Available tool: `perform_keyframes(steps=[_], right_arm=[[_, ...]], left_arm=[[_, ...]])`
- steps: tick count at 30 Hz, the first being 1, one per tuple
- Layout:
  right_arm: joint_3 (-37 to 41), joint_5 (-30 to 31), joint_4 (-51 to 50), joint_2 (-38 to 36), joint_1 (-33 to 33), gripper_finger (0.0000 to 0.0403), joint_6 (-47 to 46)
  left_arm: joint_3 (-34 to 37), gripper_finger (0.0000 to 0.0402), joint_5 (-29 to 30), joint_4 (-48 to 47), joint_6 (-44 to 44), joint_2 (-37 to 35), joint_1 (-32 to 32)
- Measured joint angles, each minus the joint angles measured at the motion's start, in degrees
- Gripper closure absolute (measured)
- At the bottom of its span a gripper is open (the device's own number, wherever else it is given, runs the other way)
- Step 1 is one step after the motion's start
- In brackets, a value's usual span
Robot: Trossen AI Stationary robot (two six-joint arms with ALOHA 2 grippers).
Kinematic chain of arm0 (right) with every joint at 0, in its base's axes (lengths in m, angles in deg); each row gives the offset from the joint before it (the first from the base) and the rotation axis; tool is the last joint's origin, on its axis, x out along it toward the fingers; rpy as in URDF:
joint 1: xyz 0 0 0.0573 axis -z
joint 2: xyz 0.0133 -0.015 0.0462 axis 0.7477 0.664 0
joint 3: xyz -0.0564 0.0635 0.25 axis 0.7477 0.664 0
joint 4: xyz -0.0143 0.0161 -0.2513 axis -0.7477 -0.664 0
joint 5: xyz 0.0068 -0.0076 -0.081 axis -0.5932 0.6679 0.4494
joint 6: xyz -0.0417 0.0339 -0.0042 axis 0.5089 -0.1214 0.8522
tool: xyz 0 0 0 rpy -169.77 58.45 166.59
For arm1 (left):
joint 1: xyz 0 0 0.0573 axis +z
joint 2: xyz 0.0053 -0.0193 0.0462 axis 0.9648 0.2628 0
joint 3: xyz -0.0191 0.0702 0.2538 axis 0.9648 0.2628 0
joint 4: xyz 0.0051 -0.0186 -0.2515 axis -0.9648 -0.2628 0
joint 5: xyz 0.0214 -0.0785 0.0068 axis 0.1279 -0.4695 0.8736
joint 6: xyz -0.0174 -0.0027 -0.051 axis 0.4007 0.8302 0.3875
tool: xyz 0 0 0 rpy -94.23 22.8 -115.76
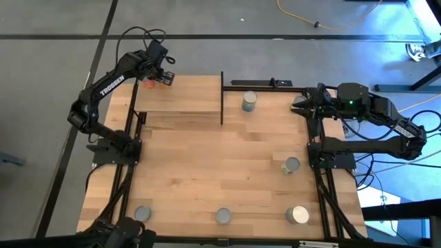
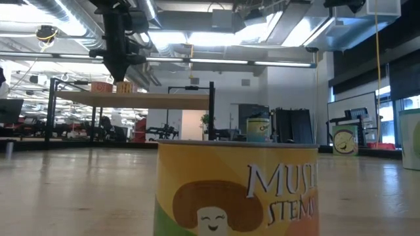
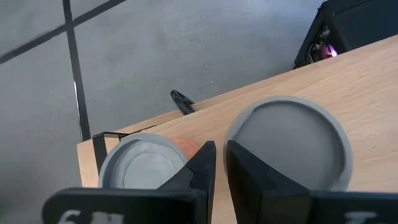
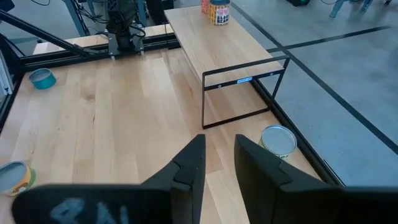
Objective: Pick and place cans onto a shelf
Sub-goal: Put the canned black beans on the shelf
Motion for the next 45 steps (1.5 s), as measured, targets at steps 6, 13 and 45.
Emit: perform_keyframes(steps=[6,13,45], right_arm=[[0.0,0.0,0.0,0.0,0.0,0.0315,-0.1],[0.0,-0.1,0.0,0.0,0.0,0.0315,-0.2],[0.0,0.0,0.0,0.0,0.0,0.0315,0.0]], left_arm=[[0.0,0.0371,-0.4,0.3,0.0,-1.9,-0.5],[-3.0,0.0371,-3.5,-2.5,2.5,-8.1,-5.9],[13.7,0.0401,-3.5,1.1,9.1,-8.5,-18.7]])
